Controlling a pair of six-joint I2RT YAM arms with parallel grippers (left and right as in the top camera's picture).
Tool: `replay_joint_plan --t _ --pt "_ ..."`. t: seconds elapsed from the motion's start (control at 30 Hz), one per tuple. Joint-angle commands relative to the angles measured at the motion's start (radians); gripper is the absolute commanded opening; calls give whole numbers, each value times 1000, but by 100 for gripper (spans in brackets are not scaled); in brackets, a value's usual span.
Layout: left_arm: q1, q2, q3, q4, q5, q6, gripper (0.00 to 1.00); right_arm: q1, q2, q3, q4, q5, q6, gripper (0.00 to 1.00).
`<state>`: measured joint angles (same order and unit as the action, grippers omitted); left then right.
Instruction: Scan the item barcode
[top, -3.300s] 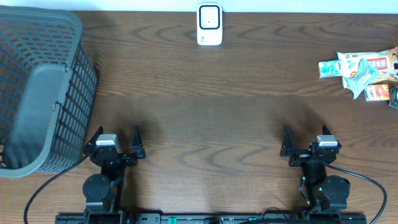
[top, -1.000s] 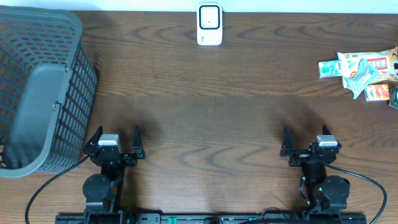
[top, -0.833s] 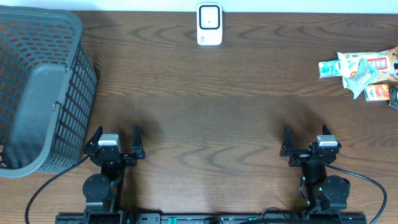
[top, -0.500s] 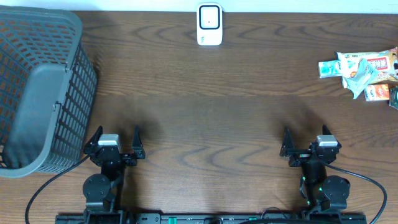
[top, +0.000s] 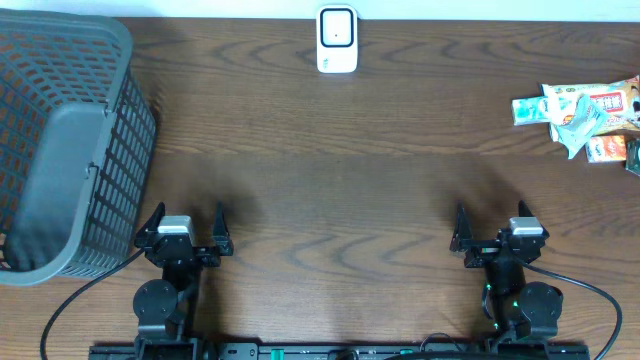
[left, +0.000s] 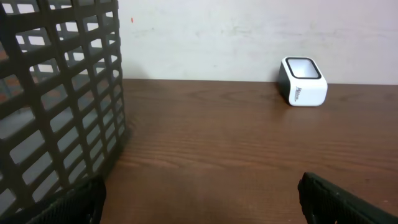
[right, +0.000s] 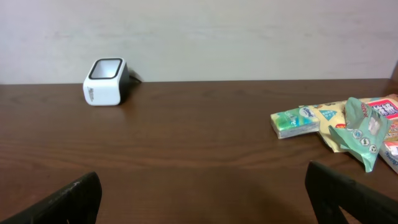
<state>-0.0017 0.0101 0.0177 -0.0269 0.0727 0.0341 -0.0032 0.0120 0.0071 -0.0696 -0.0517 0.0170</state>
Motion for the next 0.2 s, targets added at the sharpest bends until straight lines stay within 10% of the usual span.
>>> replay_joint_plan --t 0.0,0.17 --pt "2 -6 -14 -39 24 10 98 11 -6 -2 -4 8 -3 99" --pt "2 -6 -14 -39 24 10 98 11 -6 -2 -4 8 -3 99"
